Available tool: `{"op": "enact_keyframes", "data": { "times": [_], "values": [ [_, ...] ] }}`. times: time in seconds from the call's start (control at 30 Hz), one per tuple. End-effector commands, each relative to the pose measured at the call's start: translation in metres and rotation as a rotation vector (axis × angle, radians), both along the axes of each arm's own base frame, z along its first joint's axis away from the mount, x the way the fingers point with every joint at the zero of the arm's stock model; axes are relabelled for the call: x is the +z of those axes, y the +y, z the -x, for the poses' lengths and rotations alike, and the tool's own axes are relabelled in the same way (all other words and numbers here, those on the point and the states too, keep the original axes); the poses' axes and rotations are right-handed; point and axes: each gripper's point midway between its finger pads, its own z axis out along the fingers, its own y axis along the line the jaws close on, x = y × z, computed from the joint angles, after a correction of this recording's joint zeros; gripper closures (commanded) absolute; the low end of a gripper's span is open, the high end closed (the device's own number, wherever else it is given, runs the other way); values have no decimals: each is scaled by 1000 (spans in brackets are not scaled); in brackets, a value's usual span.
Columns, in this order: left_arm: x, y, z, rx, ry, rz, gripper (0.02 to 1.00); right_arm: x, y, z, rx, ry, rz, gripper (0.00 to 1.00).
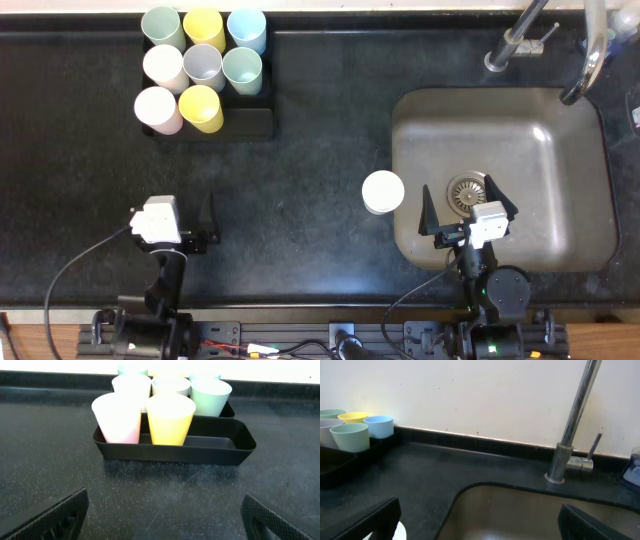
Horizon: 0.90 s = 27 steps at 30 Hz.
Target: Store Cups
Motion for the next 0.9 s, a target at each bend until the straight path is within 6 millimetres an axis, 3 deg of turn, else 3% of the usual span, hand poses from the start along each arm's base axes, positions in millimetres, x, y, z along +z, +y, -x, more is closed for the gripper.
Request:
{"op": "enact_keyframes", "data": {
  "times": [0.03,0.13,0.9],
  "values": [
    [8,-3,0,-22,-48,-31,20,-4,1,0,6,2,-7,3],
    [19,-1,2,-10,-99,-30,20,-4,1,0,6,2,-7,3],
    [19,-5,2,-24,-98,-31,20,-4,1,0,6,2,-7,3]
  ]
}}
